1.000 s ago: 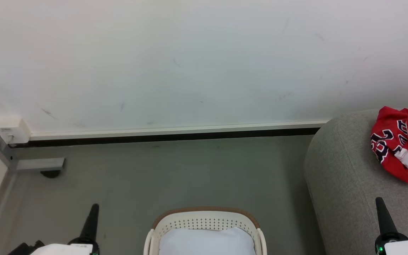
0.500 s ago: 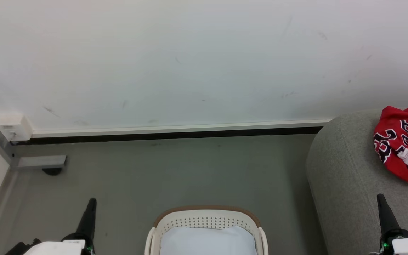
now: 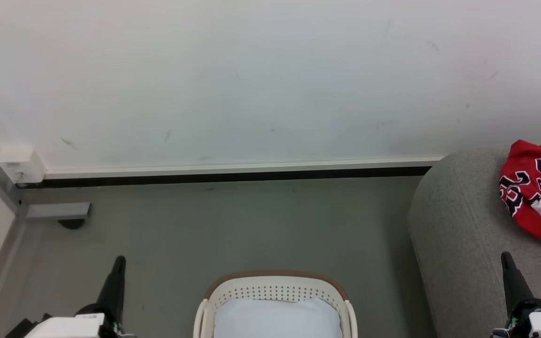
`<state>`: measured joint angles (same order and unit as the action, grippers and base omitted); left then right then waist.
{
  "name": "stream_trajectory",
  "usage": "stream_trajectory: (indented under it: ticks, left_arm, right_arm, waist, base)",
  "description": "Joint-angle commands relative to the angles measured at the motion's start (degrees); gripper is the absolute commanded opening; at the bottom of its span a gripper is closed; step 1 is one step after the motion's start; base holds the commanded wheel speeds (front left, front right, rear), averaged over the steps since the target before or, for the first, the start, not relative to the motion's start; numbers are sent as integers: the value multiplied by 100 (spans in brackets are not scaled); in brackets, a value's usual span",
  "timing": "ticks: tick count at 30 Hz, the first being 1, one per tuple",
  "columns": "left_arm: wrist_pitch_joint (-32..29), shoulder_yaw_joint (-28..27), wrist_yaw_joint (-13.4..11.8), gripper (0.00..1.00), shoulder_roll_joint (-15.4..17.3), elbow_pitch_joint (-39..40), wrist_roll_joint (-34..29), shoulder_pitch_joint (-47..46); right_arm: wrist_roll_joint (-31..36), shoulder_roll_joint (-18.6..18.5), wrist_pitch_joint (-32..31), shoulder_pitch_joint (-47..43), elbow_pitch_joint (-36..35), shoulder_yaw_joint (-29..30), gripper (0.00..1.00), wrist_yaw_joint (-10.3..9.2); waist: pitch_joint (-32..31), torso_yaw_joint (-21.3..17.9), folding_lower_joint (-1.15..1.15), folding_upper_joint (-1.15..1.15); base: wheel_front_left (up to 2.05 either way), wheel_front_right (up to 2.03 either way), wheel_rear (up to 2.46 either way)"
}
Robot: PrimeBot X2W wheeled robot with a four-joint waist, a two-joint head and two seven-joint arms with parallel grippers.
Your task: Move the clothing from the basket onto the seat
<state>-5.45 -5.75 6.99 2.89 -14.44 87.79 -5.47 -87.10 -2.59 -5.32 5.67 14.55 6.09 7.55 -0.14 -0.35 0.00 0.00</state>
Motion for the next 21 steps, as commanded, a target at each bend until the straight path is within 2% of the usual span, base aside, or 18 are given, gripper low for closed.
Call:
stream_trajectory:
  ticks: [1, 10, 21]
  left_arm:
    - [-38, -47, 29, 0, 13, 28, 174, -72]
    - [-124, -98, 70, 0, 1, 48, 494, -104]
    - [-132, -97, 62, 0, 1, 48, 498, -103]
  right_arm:
    - [-173, -48, -51, 54, -51, 32, 0, -11]
    - [-542, -49, -136, 89, -72, 60, 0, -12]
    - [-536, -49, -143, 88, -69, 59, 0, -12]
  waist:
    - [6, 6, 0, 0]
    - [30, 33, 0, 0]
    - [32, 35, 0, 0]
  base:
    - [0, 0, 0]
    - [0, 0, 0]
    - [0, 0, 0]
